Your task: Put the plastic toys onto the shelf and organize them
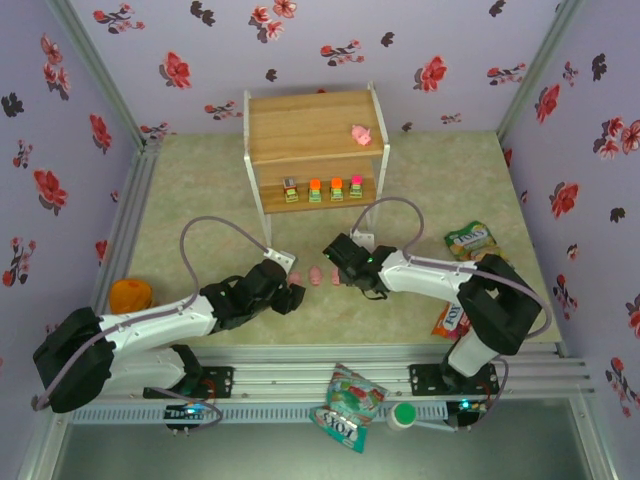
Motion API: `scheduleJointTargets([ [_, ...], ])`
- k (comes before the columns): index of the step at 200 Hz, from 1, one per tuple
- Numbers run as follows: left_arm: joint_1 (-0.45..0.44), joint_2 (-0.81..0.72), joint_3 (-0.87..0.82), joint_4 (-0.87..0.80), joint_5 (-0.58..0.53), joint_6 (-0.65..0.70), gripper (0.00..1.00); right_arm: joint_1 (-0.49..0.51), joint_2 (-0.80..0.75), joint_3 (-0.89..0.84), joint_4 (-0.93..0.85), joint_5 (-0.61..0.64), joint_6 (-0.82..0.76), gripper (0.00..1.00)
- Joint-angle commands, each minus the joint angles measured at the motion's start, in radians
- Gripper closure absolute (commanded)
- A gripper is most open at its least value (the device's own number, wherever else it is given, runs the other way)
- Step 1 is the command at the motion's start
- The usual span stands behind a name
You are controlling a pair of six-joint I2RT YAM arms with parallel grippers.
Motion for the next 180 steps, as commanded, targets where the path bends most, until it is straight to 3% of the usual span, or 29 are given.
scheduleJointTargets([
  [1, -0.006, 0.008, 0.026, -0.019, -0.023, 0.019, 0.36, -0.01, 0.018, -0.008, 0.019, -0.006, 0.022, 0.56],
  [180, -0.006, 0.017, 0.029, -0.019, -0.023, 0.022, 0.36, -0.016, -0.054, -0.028, -0.005, 0.011, 0.013, 0.54],
])
